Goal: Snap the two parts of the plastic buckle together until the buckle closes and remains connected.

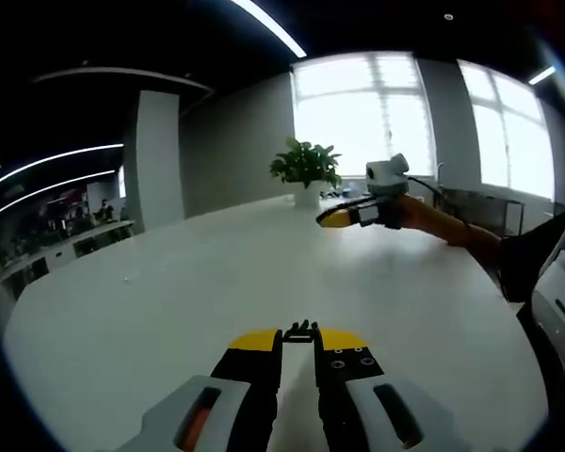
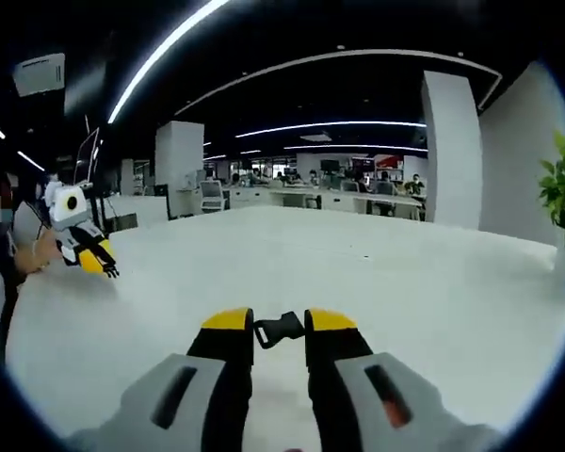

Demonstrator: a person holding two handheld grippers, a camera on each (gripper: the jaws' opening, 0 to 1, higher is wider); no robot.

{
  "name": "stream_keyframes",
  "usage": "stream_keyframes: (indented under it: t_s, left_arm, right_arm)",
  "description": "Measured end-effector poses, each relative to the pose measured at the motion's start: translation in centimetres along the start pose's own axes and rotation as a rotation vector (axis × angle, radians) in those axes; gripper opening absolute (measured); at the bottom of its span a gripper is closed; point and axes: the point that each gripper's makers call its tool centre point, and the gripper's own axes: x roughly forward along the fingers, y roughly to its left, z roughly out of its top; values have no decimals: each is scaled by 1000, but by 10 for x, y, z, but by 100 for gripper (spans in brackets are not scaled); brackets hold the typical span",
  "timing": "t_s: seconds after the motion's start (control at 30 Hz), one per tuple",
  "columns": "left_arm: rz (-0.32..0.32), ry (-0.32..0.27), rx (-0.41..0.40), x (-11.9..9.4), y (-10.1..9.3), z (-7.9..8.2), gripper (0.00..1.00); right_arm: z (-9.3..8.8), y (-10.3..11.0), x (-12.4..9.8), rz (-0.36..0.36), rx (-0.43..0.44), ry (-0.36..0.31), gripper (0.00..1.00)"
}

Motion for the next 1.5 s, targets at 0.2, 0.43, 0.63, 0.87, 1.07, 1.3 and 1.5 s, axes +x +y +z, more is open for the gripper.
stream_keyframes:
  t_s: [0.2, 0.43, 0.63, 0.87, 1.07, 1.3, 1.5]
  left_arm:
    - [-5, 3, 4, 1, -2, -1, 13]
    - [-9, 7, 3, 2, -2, -2, 13]
    - [-15, 12, 3, 3, -4, -4, 13]
    - [-16, 17, 3, 4, -5, -6, 13]
    - [-19, 20, 4, 4, -6, -6, 13]
    - [-22, 18, 6, 4, -7, -5, 13]
    - [-24, 21, 8, 5, -7, -6, 13]
  right_arm:
    - [8, 37, 7, 116, -149, -21, 22]
    - [9, 83, 9, 266, -216, -29, 22]
    - [4, 126, 8, 423, -297, -27, 22]
    - [-12, 158, 8, 538, -350, 12, 22]
    - [-21, 164, 9, 565, -370, 43, 22]
    - [-22, 163, 11, 561, -364, 48, 22]
    - [-24, 159, 13, 546, -360, 58, 22]
